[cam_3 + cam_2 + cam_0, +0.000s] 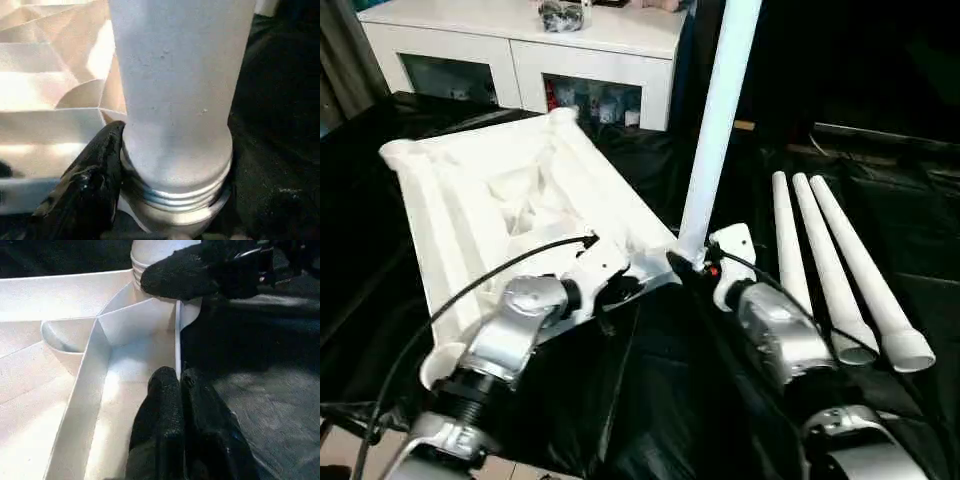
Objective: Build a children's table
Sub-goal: Rotate leg to tighten
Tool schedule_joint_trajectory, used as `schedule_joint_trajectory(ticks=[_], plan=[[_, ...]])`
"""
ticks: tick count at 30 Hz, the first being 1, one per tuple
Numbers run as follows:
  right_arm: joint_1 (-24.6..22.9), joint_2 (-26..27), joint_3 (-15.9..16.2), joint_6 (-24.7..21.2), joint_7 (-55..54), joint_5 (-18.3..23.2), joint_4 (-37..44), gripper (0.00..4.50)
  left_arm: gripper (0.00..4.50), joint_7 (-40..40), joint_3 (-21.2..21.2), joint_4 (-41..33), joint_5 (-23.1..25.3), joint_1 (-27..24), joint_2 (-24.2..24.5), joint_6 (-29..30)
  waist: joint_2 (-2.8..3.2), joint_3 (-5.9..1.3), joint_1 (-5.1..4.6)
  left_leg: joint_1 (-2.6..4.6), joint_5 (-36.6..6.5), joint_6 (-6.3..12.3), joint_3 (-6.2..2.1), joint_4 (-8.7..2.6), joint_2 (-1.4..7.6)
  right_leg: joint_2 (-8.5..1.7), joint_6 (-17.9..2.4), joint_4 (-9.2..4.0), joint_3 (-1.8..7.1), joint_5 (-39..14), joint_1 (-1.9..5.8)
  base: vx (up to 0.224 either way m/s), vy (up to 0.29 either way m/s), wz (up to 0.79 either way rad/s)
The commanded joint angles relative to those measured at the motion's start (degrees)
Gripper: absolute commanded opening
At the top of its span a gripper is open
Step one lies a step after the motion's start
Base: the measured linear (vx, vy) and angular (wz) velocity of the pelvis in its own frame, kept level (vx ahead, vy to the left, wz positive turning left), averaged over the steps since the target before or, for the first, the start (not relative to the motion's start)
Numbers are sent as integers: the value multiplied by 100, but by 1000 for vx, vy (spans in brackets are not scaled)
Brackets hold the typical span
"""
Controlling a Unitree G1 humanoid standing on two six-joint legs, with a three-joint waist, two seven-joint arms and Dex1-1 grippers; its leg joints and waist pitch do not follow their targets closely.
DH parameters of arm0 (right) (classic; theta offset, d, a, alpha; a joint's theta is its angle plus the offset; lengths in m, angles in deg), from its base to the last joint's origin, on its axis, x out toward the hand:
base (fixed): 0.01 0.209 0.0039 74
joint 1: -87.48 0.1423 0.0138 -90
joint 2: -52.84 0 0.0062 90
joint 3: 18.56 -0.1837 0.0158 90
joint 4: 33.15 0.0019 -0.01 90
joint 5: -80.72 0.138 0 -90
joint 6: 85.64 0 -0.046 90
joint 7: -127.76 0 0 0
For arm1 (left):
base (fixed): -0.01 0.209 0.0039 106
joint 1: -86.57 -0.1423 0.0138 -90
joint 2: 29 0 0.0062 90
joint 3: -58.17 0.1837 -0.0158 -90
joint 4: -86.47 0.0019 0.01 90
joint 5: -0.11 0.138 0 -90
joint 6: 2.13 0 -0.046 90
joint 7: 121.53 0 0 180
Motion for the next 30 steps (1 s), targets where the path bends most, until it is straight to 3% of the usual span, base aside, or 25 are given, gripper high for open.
schedule_joint_trajectory(ticks=[1, 4, 6, 9, 10, 11, 12, 15, 20, 25, 30], plan=[[75, 267, 263, 55, -50, -210, -282, 339, 0, 41, 443, -55, 17, -92, -280, 87, 33, -245, 15, -11, -1526, 8, -87, -462, 228, -459, -866, -544, 292, -2037, 190, 0, 0, 0], [99, 258, 239, 142, 116, -125, -277, 346, 0, 55, 480, -56, 76, -62, -230, 40, 23, -257, 23, -7, -1426, 77, -70, -449, 225, -451, -964, -507, 301, -1690, 198, 0, 0, 0], [98, 134, 276, 168, 302, -122, -245, 383, 0, 142, 468, -71, 48, -58, -147, 25, 36, -264, 28, -28, -1285, 127, -66, -445, 225, -450, -1040, -474, 298, -1390, 230, 0, 0, 0], [54, -108, 289, 258, 750, -87, -140, 387, 0, 309, 434, -70, 29, -59, 25, -127, 27, -277, 35, -34, -1170, 218, -57, -425, 223, -454, -1097, -459, 301, -1200, 246, 0, 0, 0], [48, -196, 287, 290, 903, -76, -119, 419, 0, 389, 425, -67, 10, -60, 93, -230, 28, -281, 34, -41, -1084, 241, -55, -421, 221, -449, -1136, -443, 299, -1078, 258, 0, 0, 0], [47, -221, 289, 300, 936, -77, -113, 419, 0, 414, 425, -68, 7, -61, 115, -243, 28, -281, 34, -41, -1084, 241, -55, -421, 221, -449, -1136, -443, 299, -1078, 258, 0, 0, 0], [39, -499, 333, 408, 1337, -92, -47, 426, 0, 713, 428, -75, -23, -78, 357, -421, 25, -297, 43, -44, -909, 297, -46, -401, 212, -439, -1198, -410, 296, -795, 280, 0, 0, 0], [49, -699, 390, 572, 1586, -150, -31, 442, 0, 948, 420, -82, -31, -97, 552, -483, 33, -293, 47, -35, -838, 373, -33, -392, 220, -444, -1318, -393, 292, -623, 275, 0, 0, 0], [-6, -1022, 536, 644, 2445, -68, 183, 442, 0, 1460, 393, -112, -142, -124, 921, -682, 48, -277, 79, 8, -1014, 327, -30, -405, 241, -440, -1366, -405, 290, -795, 256, 0, 0, 0], [-159, -1380, 749, 501, 3506, 72, 532, 442, 0, 1916, 412, -151, -244, -155, 1271, -842, 21, -277, 98, -10, -996, 373, -39, -405, 240, -437, -1342, -389, 285, -762, 283, 0, 0, 0], [-272, -1632, 954, 197, 4414, 329, 861, 383, 0, 2348, 409, -167, -488, -158, 1435, -947, 9, -285, 130, -14, -908, 421, -40, -394, 241, -450, -1344, -380, 289, -774, 303, 0, 0, 0]])
